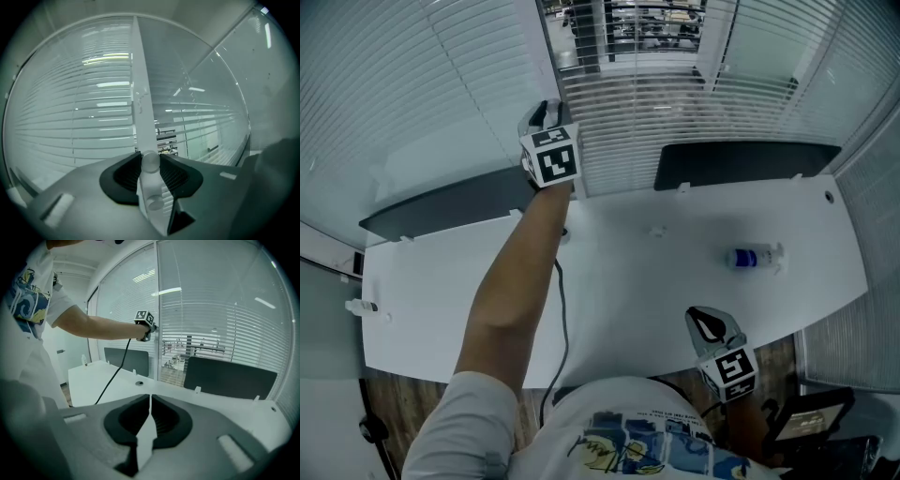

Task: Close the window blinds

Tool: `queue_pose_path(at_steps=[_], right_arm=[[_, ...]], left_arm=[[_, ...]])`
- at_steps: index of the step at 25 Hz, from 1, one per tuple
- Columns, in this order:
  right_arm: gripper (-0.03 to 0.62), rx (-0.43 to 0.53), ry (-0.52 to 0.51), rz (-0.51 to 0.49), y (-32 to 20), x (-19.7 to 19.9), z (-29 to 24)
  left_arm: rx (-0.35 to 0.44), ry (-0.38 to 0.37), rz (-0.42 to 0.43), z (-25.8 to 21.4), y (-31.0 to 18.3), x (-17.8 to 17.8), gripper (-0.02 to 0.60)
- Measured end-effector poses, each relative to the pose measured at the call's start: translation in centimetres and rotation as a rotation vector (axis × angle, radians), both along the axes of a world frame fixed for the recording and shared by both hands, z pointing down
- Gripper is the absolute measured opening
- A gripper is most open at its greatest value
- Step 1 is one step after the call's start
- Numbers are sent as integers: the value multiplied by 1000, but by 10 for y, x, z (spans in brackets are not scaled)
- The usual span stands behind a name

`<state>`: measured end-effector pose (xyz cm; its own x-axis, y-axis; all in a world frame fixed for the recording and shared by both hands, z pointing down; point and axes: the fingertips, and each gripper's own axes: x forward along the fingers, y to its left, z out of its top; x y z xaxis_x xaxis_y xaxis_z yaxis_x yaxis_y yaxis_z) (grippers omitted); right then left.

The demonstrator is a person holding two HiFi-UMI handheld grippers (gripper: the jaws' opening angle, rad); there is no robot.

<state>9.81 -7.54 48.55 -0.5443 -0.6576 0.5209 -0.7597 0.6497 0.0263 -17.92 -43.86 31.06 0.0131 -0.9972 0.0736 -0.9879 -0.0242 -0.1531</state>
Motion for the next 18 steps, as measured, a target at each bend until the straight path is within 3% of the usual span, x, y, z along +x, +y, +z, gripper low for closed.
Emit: queue_pose_path(at_steps=[18], right_arm=[[6,-3,-4,-16,-2,-6,-2]], left_arm=[[-45,484,55,5,2,-7,130]])
